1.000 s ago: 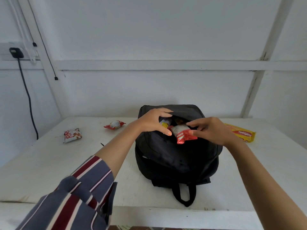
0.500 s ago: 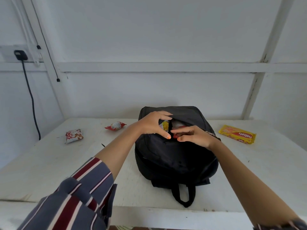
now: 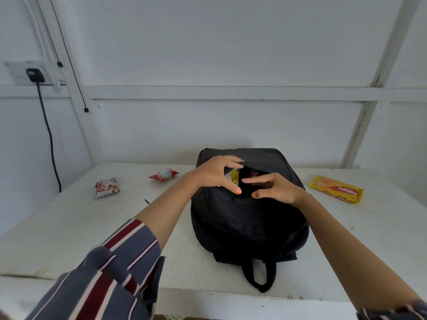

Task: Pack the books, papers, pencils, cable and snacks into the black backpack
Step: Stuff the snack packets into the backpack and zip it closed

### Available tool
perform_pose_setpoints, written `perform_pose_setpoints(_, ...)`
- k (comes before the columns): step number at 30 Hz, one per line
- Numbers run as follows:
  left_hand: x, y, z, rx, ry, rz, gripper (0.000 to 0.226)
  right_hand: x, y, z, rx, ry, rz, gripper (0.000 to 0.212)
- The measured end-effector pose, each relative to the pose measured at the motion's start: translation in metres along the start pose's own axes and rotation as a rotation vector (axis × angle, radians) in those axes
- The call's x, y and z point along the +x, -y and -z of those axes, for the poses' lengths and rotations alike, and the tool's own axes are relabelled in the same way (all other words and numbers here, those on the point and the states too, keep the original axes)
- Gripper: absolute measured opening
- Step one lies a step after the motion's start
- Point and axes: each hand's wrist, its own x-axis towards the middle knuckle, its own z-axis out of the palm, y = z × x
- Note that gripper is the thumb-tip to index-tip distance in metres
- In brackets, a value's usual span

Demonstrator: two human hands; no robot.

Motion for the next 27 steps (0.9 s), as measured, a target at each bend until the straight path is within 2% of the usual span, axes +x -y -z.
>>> perform_pose_setpoints(12,-0.005,0.002,-0.001,0.011,0.050,0.006,0.072,0.004,0.000,0.002,-0.019,0.053,-0.037,0.047)
perform_pose_setpoints(17,-0.011,0.005,-0.005,0.012,0.149,0.032,0.050,-0.005,0.013,0.012,0.021,0.076,-0.037,0.036)
perform_pose_setpoints(19,-0.016,0.006,-0.005,-0.031,0.140,0.050,0.041,-0.005,0.024,0.013,0.012,0.050,-0.008,0.035)
perform_pose_setpoints(21,-0.024,0.009,-0.001,-0.111,0.033,0.072,0.034,0.000,0.038,0.010,0.028,0.022,0.032,0.034)
perform_pose_setpoints(24,-0.044,0.021,0.010,-0.222,-0.258,0.139,0.025,0.019,0.058,-0.004,0.068,-0.025,0.090,0.034)
perform_pose_setpoints(27,-0.067,0.044,0.027,-0.214,-0.479,0.247,0.027,0.050,0.077,-0.027,0.087,-0.070,0.117,0.034)
